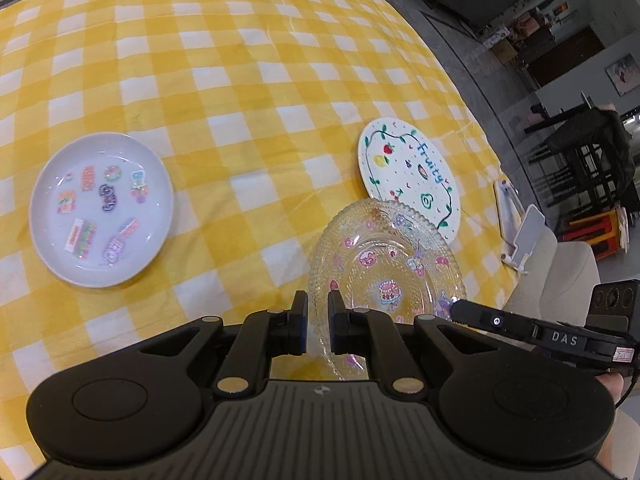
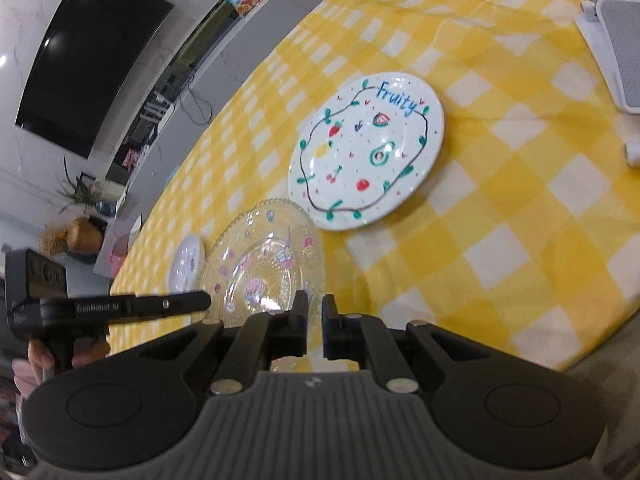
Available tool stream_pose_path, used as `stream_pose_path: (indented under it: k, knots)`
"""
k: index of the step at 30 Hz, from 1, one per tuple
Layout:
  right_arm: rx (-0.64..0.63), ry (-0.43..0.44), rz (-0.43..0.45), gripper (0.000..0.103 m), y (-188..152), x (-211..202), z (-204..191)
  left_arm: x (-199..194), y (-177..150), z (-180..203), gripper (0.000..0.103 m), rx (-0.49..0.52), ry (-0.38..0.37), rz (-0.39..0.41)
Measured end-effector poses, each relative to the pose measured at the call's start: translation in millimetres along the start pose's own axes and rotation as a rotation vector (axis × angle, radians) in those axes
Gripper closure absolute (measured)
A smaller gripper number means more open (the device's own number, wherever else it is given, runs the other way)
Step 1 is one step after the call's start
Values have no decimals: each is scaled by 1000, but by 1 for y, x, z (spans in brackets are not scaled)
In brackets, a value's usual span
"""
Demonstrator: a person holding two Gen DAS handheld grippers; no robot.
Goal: Organize plates and bowls
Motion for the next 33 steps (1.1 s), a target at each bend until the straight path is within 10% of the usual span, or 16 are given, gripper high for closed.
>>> stream_pose_path:
  k: [33]
  knots:
    - [-16,-67,-159,96,-41,0,8,26,-16,34,87,163,189,-93]
Point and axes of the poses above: each gripper's, at about its wrist camera, not at the fingertips, and x roughly the way its jaws point, z to its right, y to its top, the point moved 3 cm from there along x, roughly the way its jaws point, and after that the axes turned 6 degrees about y, right-handed, at the moved point
